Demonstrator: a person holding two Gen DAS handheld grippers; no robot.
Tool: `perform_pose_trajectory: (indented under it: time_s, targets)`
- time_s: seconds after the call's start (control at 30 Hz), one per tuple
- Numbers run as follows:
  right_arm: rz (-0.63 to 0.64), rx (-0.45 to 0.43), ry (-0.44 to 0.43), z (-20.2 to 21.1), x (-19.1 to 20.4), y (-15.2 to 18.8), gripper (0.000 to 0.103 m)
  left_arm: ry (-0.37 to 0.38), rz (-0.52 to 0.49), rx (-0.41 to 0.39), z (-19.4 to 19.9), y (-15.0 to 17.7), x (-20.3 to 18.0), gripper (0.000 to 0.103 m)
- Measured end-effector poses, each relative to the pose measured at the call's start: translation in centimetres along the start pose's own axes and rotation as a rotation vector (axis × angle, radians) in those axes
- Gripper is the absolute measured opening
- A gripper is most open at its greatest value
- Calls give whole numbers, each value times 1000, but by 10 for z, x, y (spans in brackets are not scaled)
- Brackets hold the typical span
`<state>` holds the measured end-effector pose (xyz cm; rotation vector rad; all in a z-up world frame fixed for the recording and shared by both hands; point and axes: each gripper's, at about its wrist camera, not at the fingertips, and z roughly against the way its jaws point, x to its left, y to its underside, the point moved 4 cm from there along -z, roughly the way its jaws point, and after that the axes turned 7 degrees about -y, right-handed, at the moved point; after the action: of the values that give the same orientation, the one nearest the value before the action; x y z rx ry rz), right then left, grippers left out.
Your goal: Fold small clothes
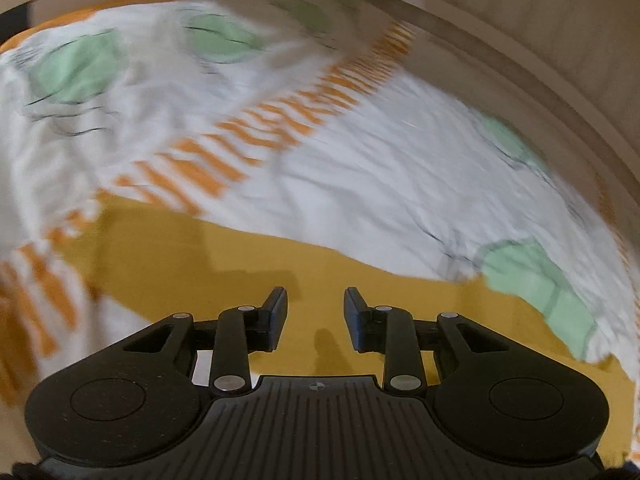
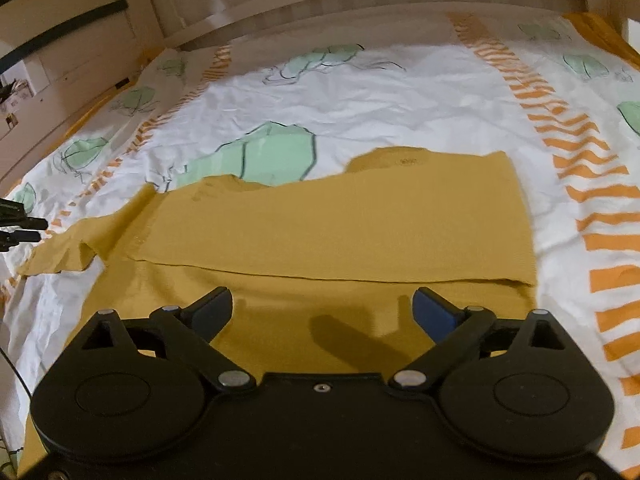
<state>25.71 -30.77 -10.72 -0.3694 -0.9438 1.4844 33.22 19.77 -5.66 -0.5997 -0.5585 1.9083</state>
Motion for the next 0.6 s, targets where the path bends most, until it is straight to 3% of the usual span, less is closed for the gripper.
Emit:
perform_pose_trajectory:
  time_s: [0.17, 0.3, 0.47, 0.6]
  targets:
    - [-1, -20, 27, -8, 22, -5, 100, -24, 143, 1, -5, -9, 59, 31]
    - [-15, -34, 33, -18, 41, -12, 101, -63, 193, -26, -10, -12, 93, 31]
    - [32, -48, 40, -39, 67, -16, 103, -59, 271, -39, -20, -12, 122, 32]
    - [37, -55, 72, -60, 76, -18, 103, -52, 329, -51, -28, -13, 134, 42]
